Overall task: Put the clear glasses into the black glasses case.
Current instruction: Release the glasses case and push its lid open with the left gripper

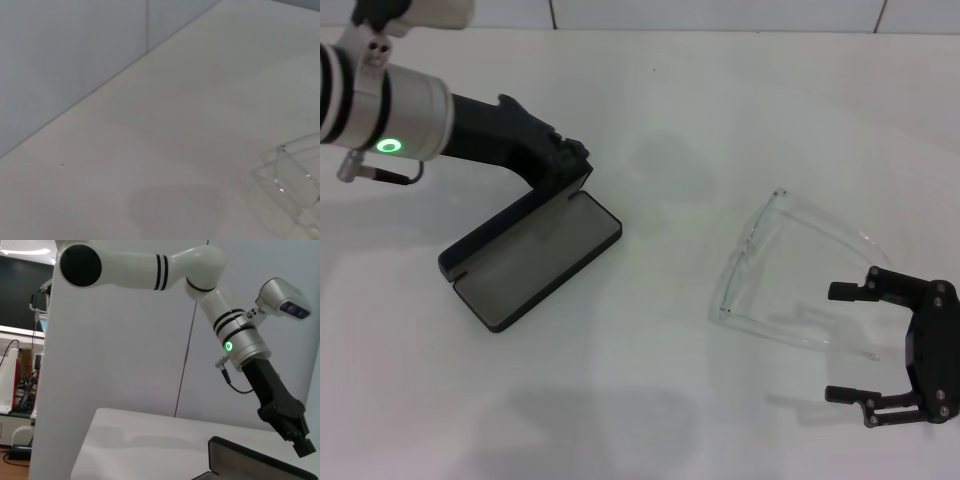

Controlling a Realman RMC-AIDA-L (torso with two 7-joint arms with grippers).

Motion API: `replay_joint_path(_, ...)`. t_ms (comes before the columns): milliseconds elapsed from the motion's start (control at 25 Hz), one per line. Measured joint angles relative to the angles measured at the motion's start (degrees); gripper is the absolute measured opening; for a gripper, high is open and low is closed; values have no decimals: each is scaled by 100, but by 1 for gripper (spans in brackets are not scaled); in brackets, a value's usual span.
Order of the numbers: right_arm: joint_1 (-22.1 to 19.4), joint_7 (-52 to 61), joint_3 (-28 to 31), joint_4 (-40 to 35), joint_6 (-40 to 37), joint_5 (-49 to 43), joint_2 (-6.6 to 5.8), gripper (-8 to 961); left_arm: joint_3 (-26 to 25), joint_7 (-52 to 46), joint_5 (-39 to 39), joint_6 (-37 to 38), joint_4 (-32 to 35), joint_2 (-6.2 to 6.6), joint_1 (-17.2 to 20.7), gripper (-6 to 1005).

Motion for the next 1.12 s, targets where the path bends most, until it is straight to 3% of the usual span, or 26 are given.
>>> replay_joint_path(360,-93,-73,33,4,0,0,4,873,450,-877,462,87,720,-15,160,44)
replay_joint_path(560,-64,-73,8,0,0,0,13,873,861,-1188,887,92,1217,-15,473,226)
replay_joint_path(680,-43,-73,2,-11,0,0,18,873,1025,-1373,1187,92,1281,-25,567,428)
replay_joint_path(880,-33,-73,-2,-41,9,0,41,873,1079,-1558,1481,27,1242,-30,625,664)
replay_joint_path(1120,-16,-71,0,-51,16,0,51,873,1086,-1583,1586,-50,1160,-30,667,756)
